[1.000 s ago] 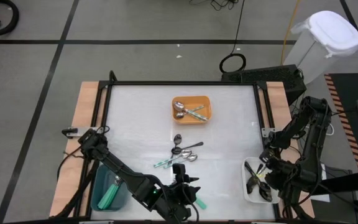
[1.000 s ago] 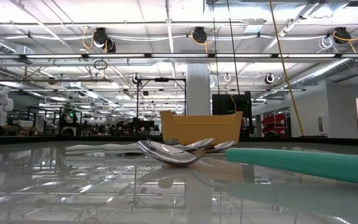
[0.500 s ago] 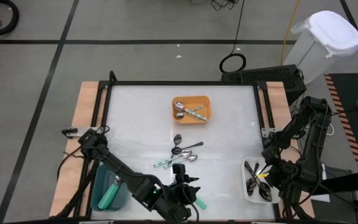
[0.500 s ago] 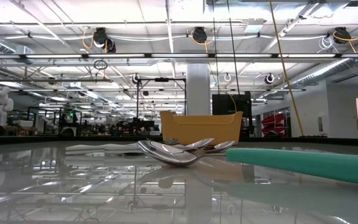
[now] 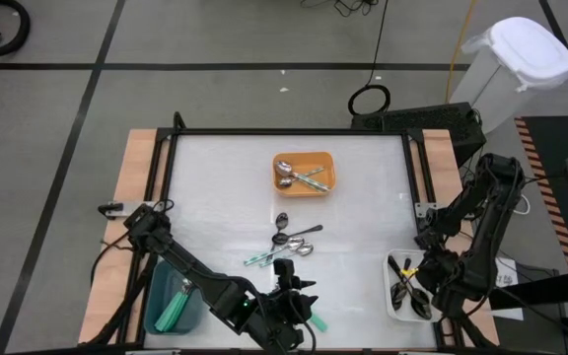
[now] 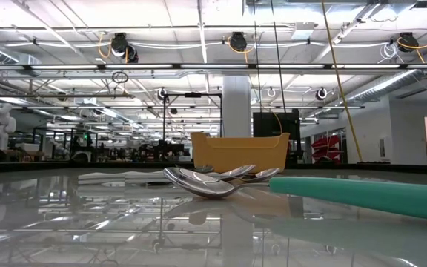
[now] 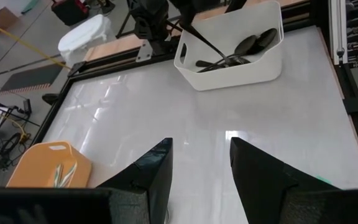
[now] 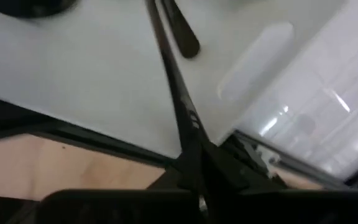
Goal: Sort silverware by color (type)
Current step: Put the black spoon into the white bin, then put the green spoon into the blue bin
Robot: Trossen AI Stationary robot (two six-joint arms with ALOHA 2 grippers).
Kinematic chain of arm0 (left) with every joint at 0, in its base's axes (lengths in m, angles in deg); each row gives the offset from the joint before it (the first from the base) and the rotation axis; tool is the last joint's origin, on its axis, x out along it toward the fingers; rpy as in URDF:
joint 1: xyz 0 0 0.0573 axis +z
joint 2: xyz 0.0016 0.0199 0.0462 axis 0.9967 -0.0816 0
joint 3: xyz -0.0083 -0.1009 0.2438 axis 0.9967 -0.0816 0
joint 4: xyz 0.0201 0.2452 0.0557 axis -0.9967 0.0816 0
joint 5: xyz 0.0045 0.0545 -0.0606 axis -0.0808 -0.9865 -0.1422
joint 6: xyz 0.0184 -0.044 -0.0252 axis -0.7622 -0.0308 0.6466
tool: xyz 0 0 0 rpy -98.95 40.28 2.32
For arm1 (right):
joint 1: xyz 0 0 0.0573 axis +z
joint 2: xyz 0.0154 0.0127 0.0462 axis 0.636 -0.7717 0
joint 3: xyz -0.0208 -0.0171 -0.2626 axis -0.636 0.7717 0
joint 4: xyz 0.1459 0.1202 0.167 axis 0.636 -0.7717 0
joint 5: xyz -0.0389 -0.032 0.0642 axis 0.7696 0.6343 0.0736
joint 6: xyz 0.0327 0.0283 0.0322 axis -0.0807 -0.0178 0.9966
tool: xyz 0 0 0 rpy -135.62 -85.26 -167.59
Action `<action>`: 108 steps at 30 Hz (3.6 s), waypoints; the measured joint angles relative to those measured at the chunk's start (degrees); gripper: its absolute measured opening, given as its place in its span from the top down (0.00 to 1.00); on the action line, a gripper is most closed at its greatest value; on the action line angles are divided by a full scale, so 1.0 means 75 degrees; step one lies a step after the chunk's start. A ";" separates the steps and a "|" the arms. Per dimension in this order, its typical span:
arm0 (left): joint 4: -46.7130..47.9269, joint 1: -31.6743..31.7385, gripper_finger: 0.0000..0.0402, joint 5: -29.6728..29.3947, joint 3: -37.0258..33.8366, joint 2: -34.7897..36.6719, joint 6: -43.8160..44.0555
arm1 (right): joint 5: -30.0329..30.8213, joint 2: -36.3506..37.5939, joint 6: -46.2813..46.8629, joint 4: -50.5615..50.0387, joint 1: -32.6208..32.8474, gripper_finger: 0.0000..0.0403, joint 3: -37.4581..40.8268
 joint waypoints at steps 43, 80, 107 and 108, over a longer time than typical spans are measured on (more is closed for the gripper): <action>0.0026 0.0036 0.60 0.0006 0.0000 -0.0006 0.0023 | 0.0001 0.0006 -0.0615 0.1978 -0.0691 0.65 0.0734; 0.0032 0.0036 0.60 0.0006 0.0000 -0.0015 0.0081 | 0.0255 -0.0006 -0.2430 0.2628 -0.0673 0.94 0.0150; 0.0030 0.0036 0.60 0.0004 0.0000 -0.0015 0.0076 | 0.0449 -0.0003 -0.1374 0.2772 -0.0682 0.68 0.0137; 0.0032 0.0036 0.60 0.0006 0.0000 -0.0015 0.0076 | 0.0449 -0.0003 -0.1248 0.2649 -0.0679 0.68 0.0112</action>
